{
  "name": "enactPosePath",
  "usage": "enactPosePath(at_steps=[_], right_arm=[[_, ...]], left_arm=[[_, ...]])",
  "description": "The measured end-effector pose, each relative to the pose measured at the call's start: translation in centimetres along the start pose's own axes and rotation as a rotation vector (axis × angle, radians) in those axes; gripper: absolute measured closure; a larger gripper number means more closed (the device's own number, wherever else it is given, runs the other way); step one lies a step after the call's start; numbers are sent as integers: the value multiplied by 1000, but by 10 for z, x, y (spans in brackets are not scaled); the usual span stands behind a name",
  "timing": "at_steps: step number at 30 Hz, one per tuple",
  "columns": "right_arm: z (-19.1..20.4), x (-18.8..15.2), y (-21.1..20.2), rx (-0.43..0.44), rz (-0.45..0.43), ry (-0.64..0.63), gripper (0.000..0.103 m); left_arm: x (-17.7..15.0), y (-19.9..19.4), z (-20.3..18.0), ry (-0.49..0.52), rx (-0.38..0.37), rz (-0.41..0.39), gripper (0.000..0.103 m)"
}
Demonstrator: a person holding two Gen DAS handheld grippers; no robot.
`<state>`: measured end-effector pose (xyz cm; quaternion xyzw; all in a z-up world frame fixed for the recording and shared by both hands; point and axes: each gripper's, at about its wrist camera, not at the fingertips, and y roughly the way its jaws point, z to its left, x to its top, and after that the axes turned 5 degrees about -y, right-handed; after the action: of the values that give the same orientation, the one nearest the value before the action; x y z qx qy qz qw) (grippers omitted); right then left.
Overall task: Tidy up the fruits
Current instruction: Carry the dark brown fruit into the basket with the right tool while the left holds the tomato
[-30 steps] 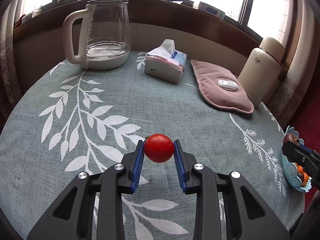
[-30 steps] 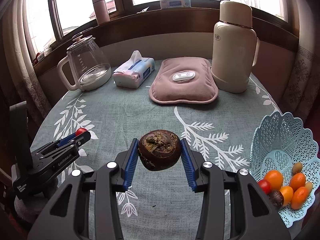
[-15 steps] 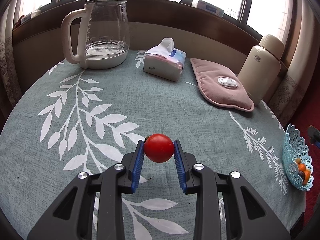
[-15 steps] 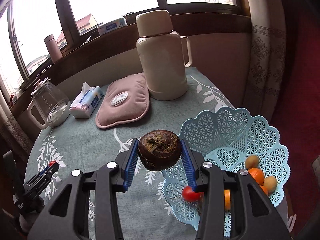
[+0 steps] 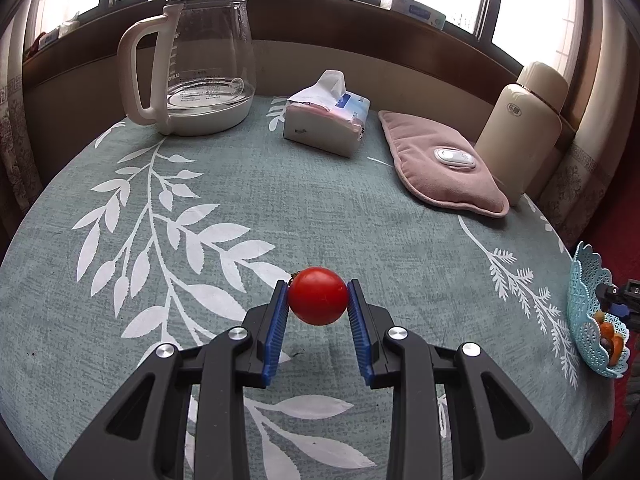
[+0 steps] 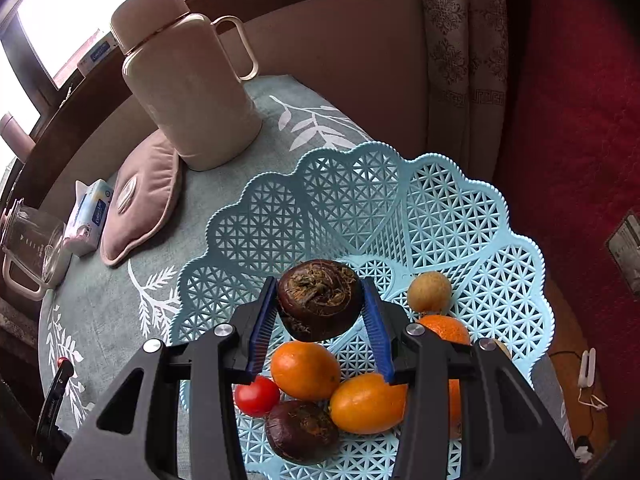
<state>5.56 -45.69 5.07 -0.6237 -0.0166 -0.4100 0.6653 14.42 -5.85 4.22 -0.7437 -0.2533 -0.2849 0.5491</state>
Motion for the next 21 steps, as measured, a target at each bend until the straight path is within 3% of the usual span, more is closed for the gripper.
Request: enactPosePath(at_steps=[8,21], right_arm=[[-8,2,14,-32,34,35,59],[-5,-4,-30,-25,-94,22,58]], left_arm=[[0,1,0,4,-2,2,73],[-3,-4,-9,37,-25,-5,73]])
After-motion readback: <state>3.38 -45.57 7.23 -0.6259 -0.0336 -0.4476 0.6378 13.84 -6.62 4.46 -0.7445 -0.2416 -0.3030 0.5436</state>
